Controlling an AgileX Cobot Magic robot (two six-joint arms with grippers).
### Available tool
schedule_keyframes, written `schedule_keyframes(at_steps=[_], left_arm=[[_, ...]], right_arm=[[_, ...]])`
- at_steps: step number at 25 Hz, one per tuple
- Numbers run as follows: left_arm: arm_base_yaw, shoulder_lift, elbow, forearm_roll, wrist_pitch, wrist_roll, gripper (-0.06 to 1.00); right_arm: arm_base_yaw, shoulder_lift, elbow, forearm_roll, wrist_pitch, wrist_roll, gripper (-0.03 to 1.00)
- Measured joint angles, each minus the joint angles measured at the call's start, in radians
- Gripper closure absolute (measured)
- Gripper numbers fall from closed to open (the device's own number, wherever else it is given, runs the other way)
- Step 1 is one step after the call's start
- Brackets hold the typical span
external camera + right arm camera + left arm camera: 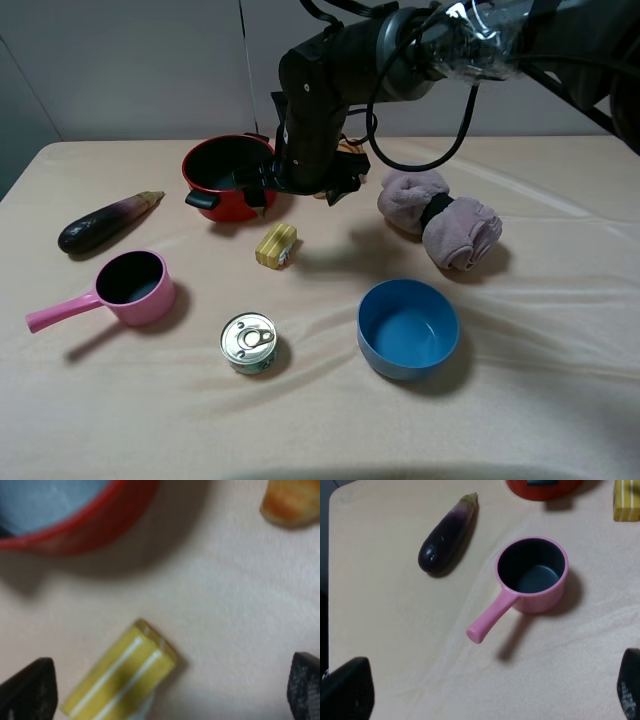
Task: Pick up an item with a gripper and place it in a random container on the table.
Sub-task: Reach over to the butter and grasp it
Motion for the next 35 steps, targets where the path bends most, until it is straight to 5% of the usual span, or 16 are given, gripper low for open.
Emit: schedule_keyframes(at_steps=[16,35], left_arm=[[0.0,0.0,0.0,0.0,0.0,0.0,-0.04],[0.0,0.0,0.0,0.004,0.0,0.0,-0.04]], right_arm=[[0.027,0.076,-0.001,-0.07,-0.101,0.095,0.27],[0.057,0.127,-0.001,-0.09,-0.076,0.095,0.27]])
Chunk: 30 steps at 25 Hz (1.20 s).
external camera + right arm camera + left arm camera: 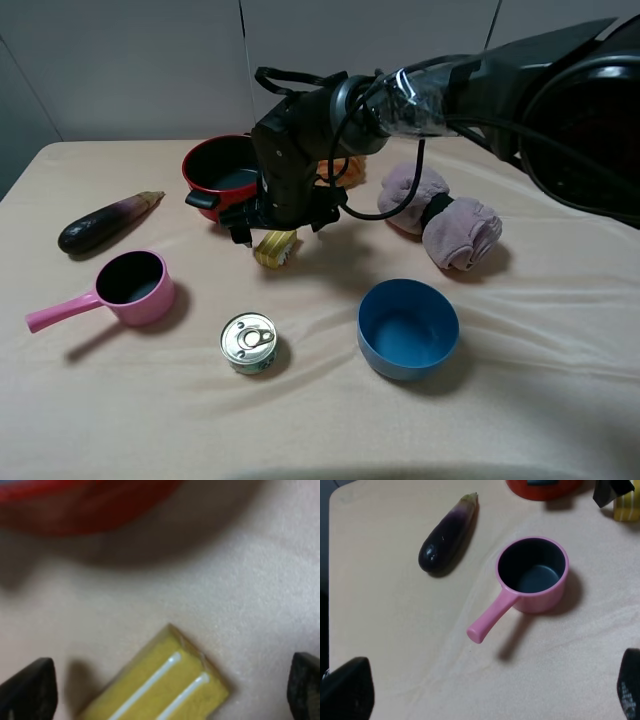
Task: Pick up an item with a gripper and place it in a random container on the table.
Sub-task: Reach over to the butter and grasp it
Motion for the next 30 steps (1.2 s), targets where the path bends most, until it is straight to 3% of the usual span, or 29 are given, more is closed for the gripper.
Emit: schedule_keyframes(at_steps=[24,30], left_arm=[[0.0,0.0,0.0,0.004,0.0,0.0,-0.04],[0.0,0.0,0.0,0.004,0.0,0.0,-0.04]], right_arm=[[0.009,0.019,-0.001,-0.006,0.004,0.0,0.28],[0.009,0.019,-0.001,-0.008,0.005,0.0,0.55]])
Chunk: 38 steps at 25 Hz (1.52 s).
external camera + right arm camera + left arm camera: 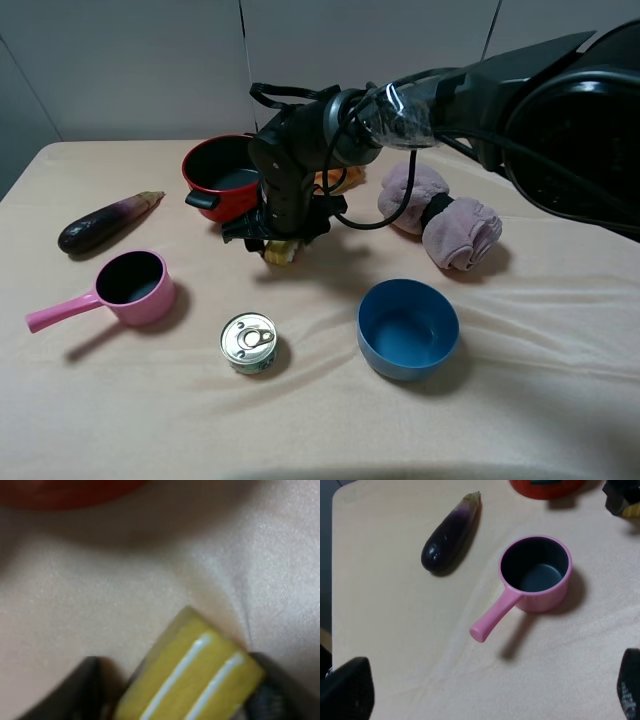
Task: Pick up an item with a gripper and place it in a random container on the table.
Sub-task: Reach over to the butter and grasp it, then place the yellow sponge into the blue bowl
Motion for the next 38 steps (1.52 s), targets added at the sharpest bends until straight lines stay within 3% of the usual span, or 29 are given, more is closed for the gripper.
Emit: schedule_keyframes(at_steps=[3,16,28,38], left_arm=[[0.0,0.0,0.0,0.0,0.0,0.0,-0.04],[0.0,0.0,0.0,0.0,0.0,0.0,-0.04],[0.0,0.0,0.0,0.0,0.0,0.0,-0.04],[0.0,0.0,0.0,0.0,0.0,0.0,-0.04]], right_arm=[[0.0,0.0,0.0,-0.002,0.005,0.0,0.71],[0.0,-0.001,-0.001,-0.001,0.009,0.0,0.72],[0.0,-0.087,-0.001,0.005,0.076,-0.042,0.74],[0.0,-0.179,-0.001,0.057,0.185,-0.188,0.74]])
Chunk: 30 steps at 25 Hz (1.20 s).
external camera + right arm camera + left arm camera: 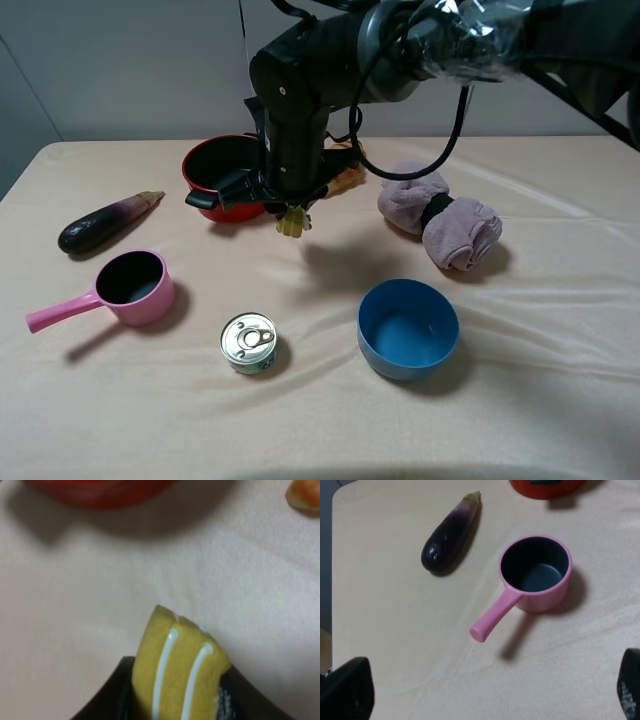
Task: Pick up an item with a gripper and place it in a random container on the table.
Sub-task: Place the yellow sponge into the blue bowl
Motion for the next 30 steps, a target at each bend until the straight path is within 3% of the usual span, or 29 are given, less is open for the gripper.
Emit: schedule_keyframes(at_steps=[6,10,30], left_arm=[[0.0,0.0,0.0,0.0,0.0,0.0,-0.04],[0.0,0.0,0.0,0.0,0.0,0.0,-0.04],[0.0,0.0,0.0,0.0,0.0,0.0,-0.04]], right_arm=[[0.0,-0.048,0.005,0.066,0.072,-0.123,0.74],[0.0,-0.11,0.078,0.092,0.065,-0.17,0.74],[0.0,-0.463,0.598,0.111,-0.04,-0.179,0.76]])
